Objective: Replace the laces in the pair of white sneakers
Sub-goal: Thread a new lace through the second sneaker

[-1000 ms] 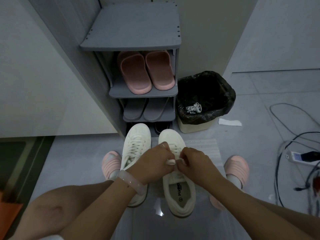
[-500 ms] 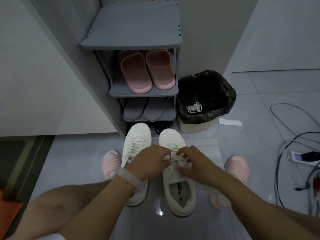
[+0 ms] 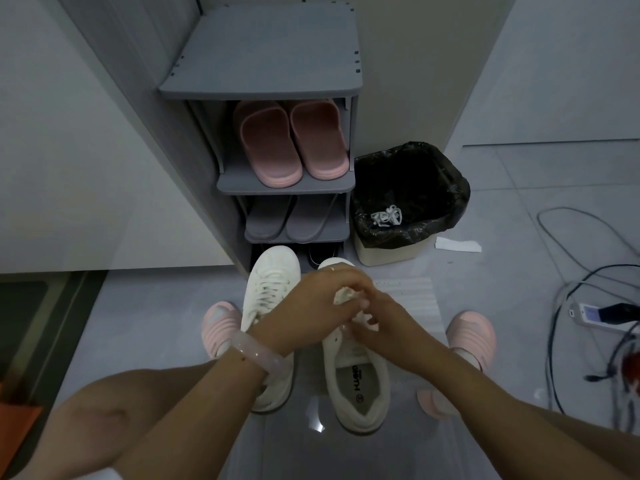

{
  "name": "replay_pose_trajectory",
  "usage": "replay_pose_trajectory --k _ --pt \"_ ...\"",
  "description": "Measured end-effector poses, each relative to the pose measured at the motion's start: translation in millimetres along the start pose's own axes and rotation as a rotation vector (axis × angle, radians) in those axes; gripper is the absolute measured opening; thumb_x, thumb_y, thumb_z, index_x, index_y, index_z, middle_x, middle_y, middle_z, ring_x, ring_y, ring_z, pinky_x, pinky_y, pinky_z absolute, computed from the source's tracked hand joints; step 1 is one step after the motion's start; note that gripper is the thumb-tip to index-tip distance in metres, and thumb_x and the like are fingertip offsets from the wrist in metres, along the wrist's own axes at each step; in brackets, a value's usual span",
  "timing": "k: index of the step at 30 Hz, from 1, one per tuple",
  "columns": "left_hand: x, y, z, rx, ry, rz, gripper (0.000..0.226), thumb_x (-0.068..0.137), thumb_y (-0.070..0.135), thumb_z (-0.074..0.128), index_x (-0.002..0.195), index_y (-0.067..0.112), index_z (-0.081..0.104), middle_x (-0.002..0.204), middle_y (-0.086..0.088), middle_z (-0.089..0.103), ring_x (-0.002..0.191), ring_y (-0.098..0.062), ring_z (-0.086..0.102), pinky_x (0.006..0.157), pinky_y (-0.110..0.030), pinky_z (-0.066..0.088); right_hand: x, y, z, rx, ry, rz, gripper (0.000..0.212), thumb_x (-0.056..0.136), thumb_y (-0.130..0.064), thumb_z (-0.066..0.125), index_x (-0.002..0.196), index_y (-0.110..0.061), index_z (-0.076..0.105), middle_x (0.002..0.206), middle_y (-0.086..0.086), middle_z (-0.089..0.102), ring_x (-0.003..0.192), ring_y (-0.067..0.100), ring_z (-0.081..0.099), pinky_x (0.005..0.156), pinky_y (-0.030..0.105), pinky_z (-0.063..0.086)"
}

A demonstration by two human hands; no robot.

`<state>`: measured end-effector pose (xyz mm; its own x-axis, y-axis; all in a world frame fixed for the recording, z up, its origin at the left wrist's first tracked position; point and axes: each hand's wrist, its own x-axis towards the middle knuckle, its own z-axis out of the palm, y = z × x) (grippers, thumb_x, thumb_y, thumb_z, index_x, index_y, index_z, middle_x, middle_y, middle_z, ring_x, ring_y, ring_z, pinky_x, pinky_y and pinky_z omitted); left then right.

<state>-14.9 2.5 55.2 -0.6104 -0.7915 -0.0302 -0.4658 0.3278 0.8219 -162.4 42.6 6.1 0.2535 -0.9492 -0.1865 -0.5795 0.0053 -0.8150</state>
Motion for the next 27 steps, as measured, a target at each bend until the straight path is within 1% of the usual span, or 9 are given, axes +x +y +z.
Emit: replay_pose_trajectory --k 2,5,9,11,13,16,20,24,27 --pt "2.5 -5.6 -2.7 -0.024 0.088 -0.060 0.023 0.088 0.018 0.060 0.110 0.022 0.062 0.112 0.009 0.057 0.103 -0.002 0.054 0.087 -0.010 0.039 0.8 1.1 -8.0 0.246 0.127 0.159 0.025 0.096 -0.018 0.048 0.076 -0.021 0.061 0.080 -0.007 0.060 0.075 0.005 0.055 0.068 0.022 0.042" --pt "0.7 -24.5 -10.4 0.080 0.195 -0.275 0.023 0.092 0.015 0.050 0.113 0.021 0.059 0.113 0.002 0.057 0.102 -0.010 0.054 0.082 -0.014 0.040 2.4 8.9 -30.2 0.528 0.511 0.373 0.036 0.099 -0.022 0.038 0.071 -0.011 0.058 0.077 0.002 0.060 0.074 0.015 0.056 0.073 0.027 0.048" --pt "-7.8 -43.4 1.8 0.392 -0.011 -0.358 0.028 0.090 0.016 0.049 0.118 0.014 0.053 0.121 -0.006 0.051 0.112 -0.022 0.049 0.092 -0.029 0.038 1.0 13.1 -55.6 0.643 0.797 0.430 0.033 0.100 -0.019 0.036 0.071 -0.011 0.052 0.070 0.003 0.056 0.065 0.015 0.055 0.067 0.029 0.050" --pt "-11.1 -39.3 11.3 0.335 0.013 -0.354 0.016 0.088 0.031 0.054 0.092 0.016 0.048 0.094 -0.002 0.050 0.091 -0.020 0.052 0.075 -0.027 0.037 -0.5 12.5 -60.5 0.459 0.653 0.491 0.032 0.098 -0.020 0.039 0.070 -0.011 0.052 0.068 0.005 0.059 0.066 0.022 0.057 0.064 0.032 0.051" --pt "-13.8 -35.3 21.6 0.371 -0.087 -0.352 0.031 0.086 0.045 0.053 0.083 0.020 0.035 0.079 0.003 0.045 0.075 -0.018 0.048 0.066 -0.029 0.037 -3.4 17.3 -58.5 -0.060 0.270 0.561 0.030 0.096 -0.026 0.044 0.070 -0.014 0.051 0.080 0.009 0.065 0.076 0.027 0.061 0.073 0.035 0.049" --pt "-20.9 -33.6 35.0 0.485 -0.225 -0.332 0.032 0.087 0.047 0.050 0.085 0.020 0.032 0.078 0.002 0.046 0.078 -0.021 0.053 0.066 -0.030 0.040 -10.4 13.8 -42.2 -0.592 -0.030 0.489 0.035 0.093 -0.045 0.044 0.098 -0.013 0.057 0.108 0.008 0.061 0.094 0.023 0.058 0.078 0.031 0.044" --pt "-20.4 -36.1 38.7 0.472 -0.163 -0.317 0.028 0.089 0.040 0.049 0.084 0.017 0.034 0.084 -0.005 0.053 0.078 -0.022 0.052 0.064 -0.028 0.035 -12.3 2.3 -13.4 -0.428 -0.122 0.202 0.047 0.092 -0.049 0.045 0.127 -0.018 0.049 0.120 0.003 0.052 0.104 0.017 0.052 0.083 0.028 0.043" --pt "-19.9 -35.9 35.2 0.404 -0.161 -0.350 0.025 0.086 0.031 0.051 0.072 0.019 0.033 0.070 0.002 0.043 0.066 -0.017 0.044 0.060 -0.027 0.032 -11.5 -1.0 0.1 -0.393 -0.131 0.195 0.043 0.091 -0.044 0.050 0.123 -0.018 0.040 0.113 0.003 0.051 0.091 0.018 0.055 0.072 0.028 0.043" --pt "-19.0 -37.6 31.5 0.340 -0.197 -0.380 0.031 0.085 0.024 0.052 0.064 0.022 0.029 0.065 0.004 0.040 0.063 -0.015 0.042 0.057 -0.027 0.030 -7.4 0.6 1.0 -0.376 -0.096 0.220 0.035 0.086 -0.032 0.055 0.113 -0.017 0.038 0.087 -0.003 0.050 0.074 0.018 0.051 0.055 0.025 0.036"
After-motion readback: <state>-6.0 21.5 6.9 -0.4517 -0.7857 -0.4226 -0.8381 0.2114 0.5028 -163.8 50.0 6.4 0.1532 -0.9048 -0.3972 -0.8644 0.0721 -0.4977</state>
